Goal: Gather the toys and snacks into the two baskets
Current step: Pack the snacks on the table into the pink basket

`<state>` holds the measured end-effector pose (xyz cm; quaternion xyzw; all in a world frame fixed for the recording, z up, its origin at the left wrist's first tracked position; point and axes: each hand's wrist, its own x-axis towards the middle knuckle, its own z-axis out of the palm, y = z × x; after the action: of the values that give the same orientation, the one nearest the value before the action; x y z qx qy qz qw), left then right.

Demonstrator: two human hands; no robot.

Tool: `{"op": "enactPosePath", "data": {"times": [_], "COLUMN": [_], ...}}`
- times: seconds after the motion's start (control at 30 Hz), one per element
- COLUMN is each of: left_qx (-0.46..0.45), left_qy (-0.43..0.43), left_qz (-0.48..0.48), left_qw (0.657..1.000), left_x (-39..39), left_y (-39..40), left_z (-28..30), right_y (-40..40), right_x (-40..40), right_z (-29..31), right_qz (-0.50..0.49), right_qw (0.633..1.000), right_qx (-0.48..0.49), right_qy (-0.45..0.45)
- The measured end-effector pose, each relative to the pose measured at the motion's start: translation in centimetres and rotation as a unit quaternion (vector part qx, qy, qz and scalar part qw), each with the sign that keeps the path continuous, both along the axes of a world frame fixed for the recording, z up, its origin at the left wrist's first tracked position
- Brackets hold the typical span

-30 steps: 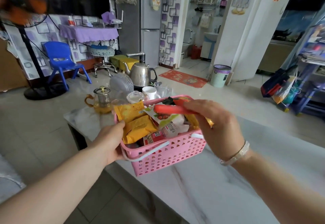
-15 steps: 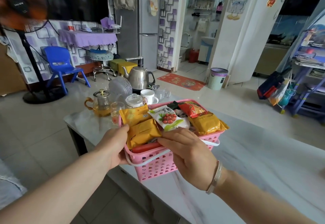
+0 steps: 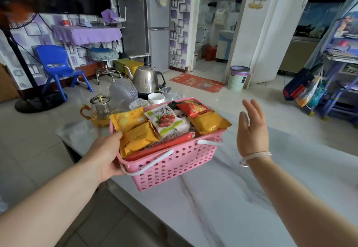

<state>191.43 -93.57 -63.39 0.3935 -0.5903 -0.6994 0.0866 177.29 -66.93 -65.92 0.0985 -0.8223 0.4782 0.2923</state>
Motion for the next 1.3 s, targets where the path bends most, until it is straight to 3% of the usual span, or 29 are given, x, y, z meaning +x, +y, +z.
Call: {"op": "enactPosePath", "data": {"times": [0.07, 0.17, 0.33, 0.67, 1.03, 1.17, 1.3], "left_qx": [0.000, -0.002, -0.008, -0.010, -0.012, -0.015, -0.015], "left_qy": [0.001, 0.002, 0.002, -0.006, -0.016, -0.023, -0.026], "left_qz": [0.012, 0.031, 0.052, 0.060, 0.068, 0.059, 0.041], "left_qw": [1.000, 1.000, 0.999, 0.998, 0.997, 0.998, 0.999], "left_x": [-0.3, -0.8, -1.8, -3.1, -1.2, 0.2, 1.2], "left_y": [-0.9, -2.3, -3.7, -5.6, -5.8, -4.9, -3.5], "left_z": [-0.1, -0.4, -0.6, -1.4, -1.3, -1.0, -0.8], "right_y": [0.5, -0.6, -5.5, -11.1, -7.4, -4.9, -3.5], "right_x": [-2.0, -3.4, -3.9, -6.3, -4.0, -2.4, -0.9], "right_z": [-3.2, -8.6, -13.8, -15.6, -13.6, -10.7, -5.0], "right_qz": [-0.037, -0.011, 0.069, 0.068, -0.034, -0.061, -0.090], "right_qw": [0.995, 0.974, 0.902, 0.883, 0.859, 0.897, 0.963], "right_qx": [0.018, 0.138, 0.299, 0.362, 0.433, 0.329, 0.189], "right_qy": [-0.085, -0.178, -0.303, -0.290, -0.272, -0.289, -0.170]}}
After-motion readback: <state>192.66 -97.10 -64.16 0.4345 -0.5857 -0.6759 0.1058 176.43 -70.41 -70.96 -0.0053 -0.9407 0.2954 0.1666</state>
